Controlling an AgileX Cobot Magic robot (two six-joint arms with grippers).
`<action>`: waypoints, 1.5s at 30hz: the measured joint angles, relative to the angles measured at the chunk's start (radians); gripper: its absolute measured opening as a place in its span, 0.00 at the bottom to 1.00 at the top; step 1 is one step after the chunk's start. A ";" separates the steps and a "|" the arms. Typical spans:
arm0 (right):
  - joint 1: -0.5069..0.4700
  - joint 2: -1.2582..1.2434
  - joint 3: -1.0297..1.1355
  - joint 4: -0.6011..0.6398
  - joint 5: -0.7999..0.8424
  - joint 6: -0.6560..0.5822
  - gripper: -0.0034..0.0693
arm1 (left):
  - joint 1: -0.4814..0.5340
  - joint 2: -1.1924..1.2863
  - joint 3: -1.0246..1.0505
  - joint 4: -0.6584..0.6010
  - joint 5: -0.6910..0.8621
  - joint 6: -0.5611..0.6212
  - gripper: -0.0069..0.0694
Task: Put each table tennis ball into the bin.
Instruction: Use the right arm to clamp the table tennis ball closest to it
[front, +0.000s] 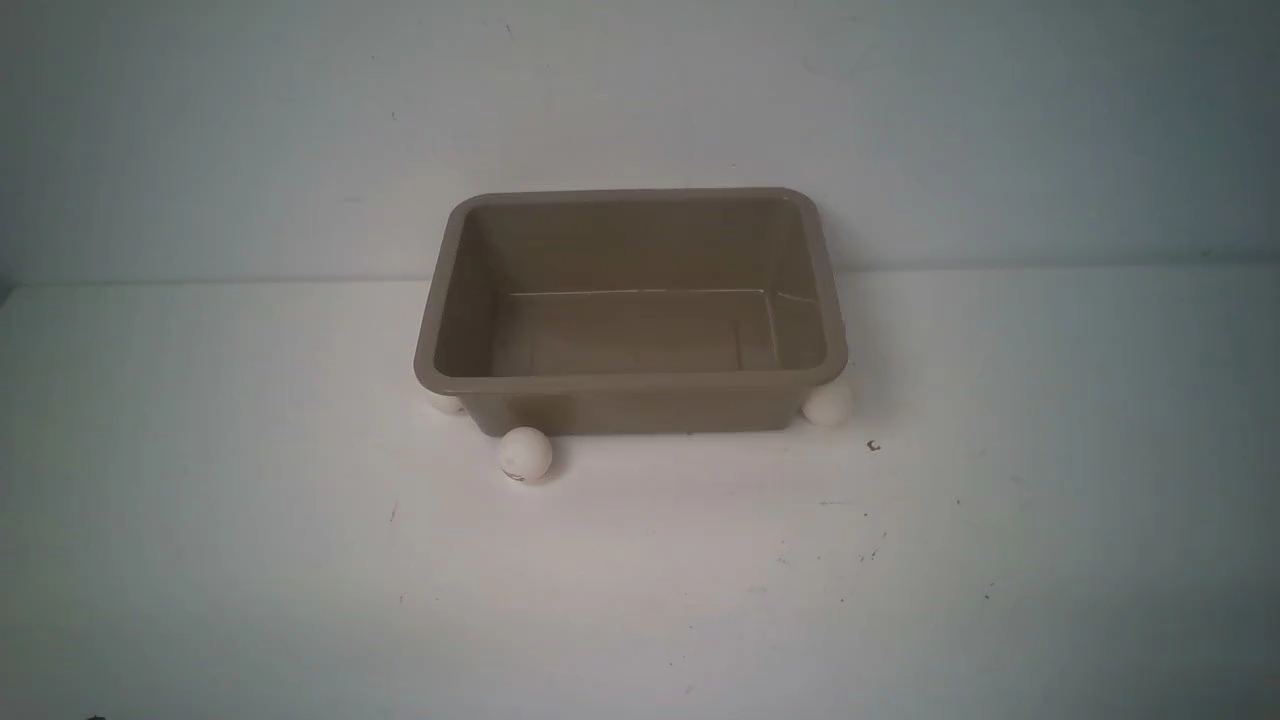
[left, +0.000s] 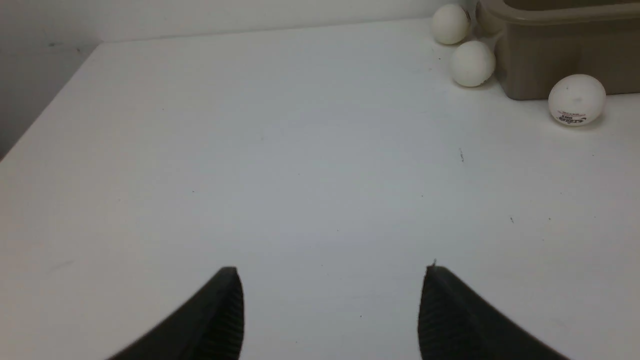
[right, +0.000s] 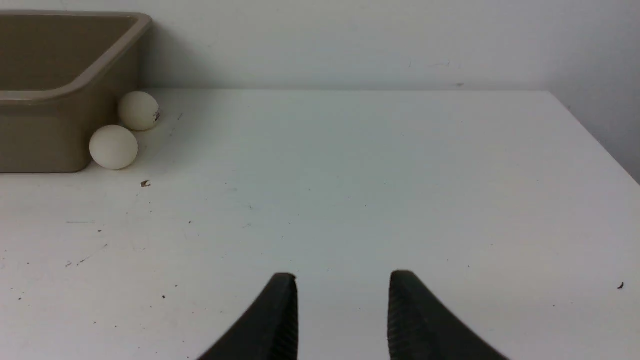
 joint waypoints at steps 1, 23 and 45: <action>0.000 0.000 0.000 0.000 0.000 0.000 0.38 | 0.000 0.000 0.000 0.000 0.000 0.000 0.65; 0.000 0.000 0.000 0.000 0.000 0.000 0.38 | 0.000 0.000 0.000 0.000 0.000 0.000 0.65; 0.000 0.000 -0.011 -0.018 -0.030 -0.001 0.38 | 0.000 0.000 0.000 0.000 0.000 0.000 0.65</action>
